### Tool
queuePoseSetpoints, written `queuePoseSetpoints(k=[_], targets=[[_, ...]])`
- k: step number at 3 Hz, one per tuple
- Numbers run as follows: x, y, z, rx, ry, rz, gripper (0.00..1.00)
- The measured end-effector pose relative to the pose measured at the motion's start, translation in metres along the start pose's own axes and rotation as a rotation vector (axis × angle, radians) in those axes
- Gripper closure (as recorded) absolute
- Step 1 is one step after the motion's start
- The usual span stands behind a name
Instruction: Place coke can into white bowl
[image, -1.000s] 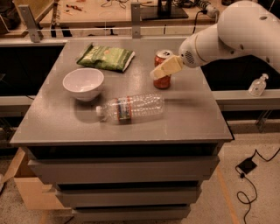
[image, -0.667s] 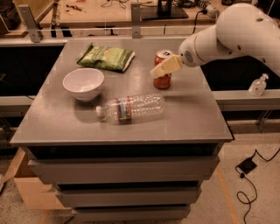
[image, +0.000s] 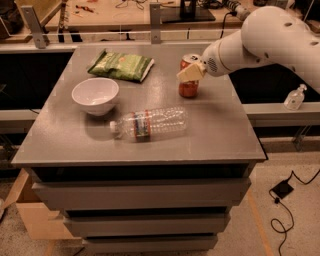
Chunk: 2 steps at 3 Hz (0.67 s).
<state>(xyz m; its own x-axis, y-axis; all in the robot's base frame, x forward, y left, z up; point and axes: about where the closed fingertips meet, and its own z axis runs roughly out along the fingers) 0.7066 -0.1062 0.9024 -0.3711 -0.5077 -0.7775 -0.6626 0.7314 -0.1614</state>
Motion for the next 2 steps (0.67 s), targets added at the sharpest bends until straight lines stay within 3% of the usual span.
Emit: queuePoseSetpoints(k=[2], targets=[[-0.0116,0.0102,-0.0047,-0.011,-0.023,-0.021,0.88]])
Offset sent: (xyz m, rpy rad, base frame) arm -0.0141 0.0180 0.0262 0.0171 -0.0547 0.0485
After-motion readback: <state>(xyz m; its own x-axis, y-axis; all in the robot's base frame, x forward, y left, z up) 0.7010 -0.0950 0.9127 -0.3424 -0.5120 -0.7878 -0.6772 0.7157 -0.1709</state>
